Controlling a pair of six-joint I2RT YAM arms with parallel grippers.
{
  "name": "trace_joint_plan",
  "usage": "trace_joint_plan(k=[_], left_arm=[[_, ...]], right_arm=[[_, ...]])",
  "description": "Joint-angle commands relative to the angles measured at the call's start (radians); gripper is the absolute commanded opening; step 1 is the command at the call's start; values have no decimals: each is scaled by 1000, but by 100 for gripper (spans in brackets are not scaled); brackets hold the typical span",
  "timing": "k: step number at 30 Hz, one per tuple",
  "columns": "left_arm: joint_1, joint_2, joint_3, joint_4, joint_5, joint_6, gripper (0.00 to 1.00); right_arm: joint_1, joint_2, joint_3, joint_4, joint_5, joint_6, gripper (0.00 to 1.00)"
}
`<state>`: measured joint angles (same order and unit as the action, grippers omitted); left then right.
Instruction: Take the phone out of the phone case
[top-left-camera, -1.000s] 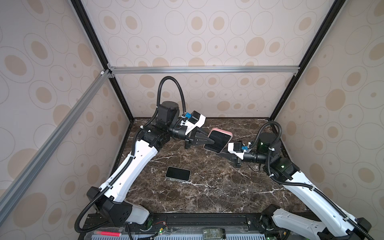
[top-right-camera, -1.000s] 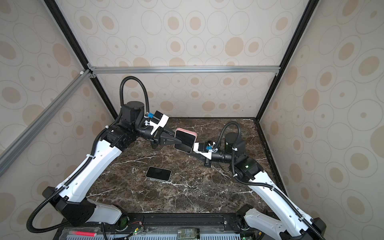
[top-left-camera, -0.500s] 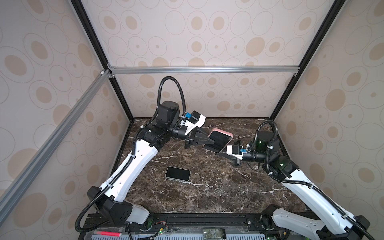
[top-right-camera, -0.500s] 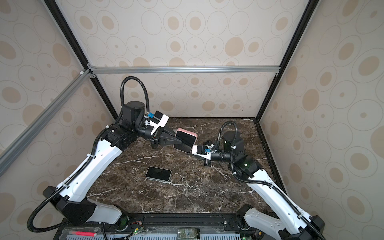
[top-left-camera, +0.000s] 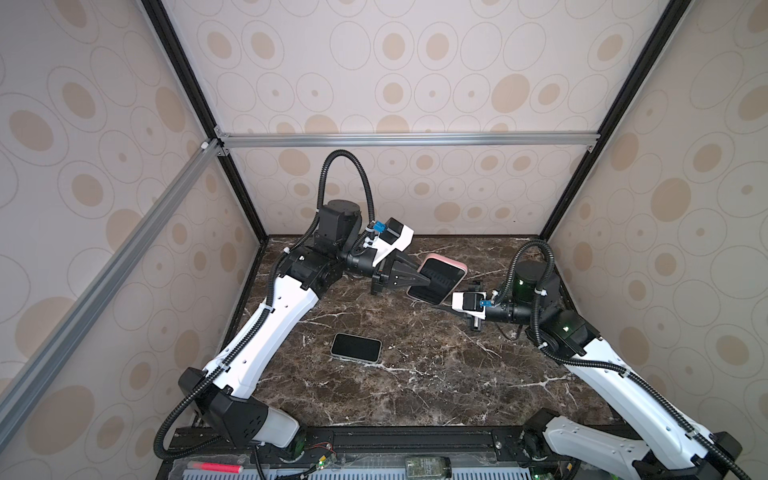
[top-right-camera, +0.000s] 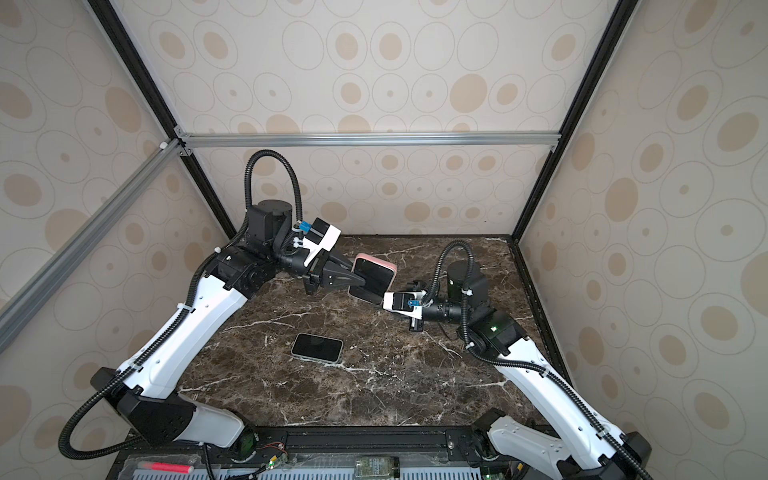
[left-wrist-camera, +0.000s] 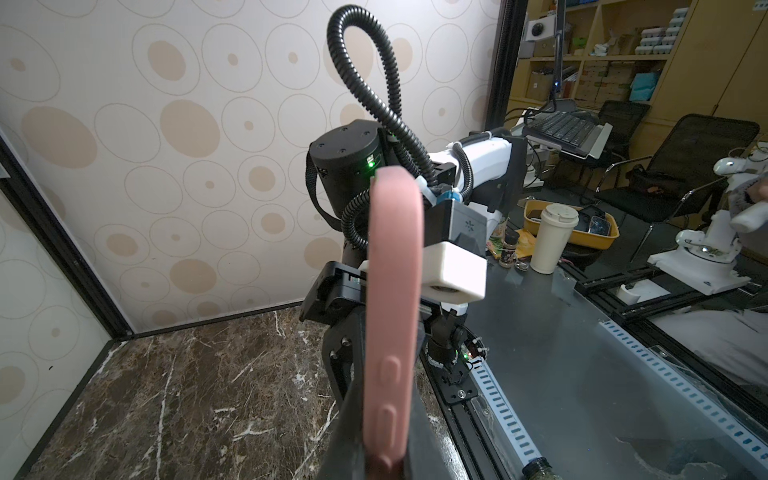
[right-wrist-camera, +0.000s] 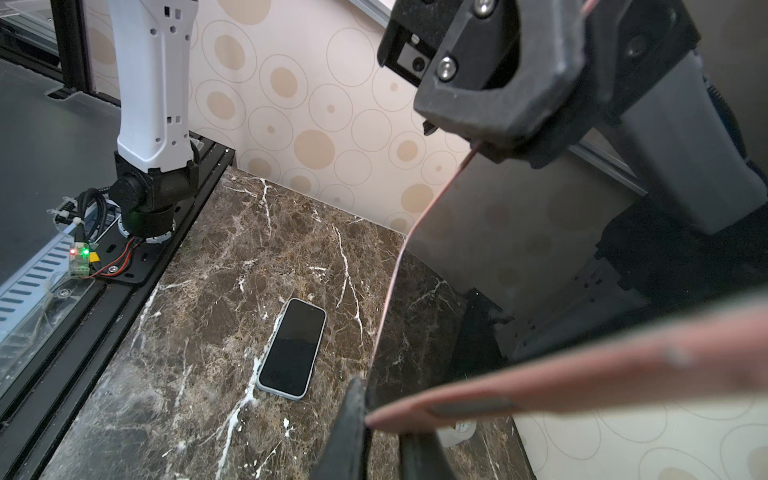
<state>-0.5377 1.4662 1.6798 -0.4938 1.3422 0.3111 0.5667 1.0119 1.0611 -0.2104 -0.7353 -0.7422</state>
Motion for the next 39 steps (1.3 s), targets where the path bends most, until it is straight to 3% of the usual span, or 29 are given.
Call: trace_joint_plan(k=[1,29,39], left_arm=[[-11,25,31,-58,-44,-35,0],[-11,108,81,-128,-49,-87,0],[-12,115,80,-129,-38,-89,0]], right_arm=[[16,-10,51,94,-3,-75,11],[59,-52,62,60,69,-138,11],[68,-63,40,140,119,-115,9]])
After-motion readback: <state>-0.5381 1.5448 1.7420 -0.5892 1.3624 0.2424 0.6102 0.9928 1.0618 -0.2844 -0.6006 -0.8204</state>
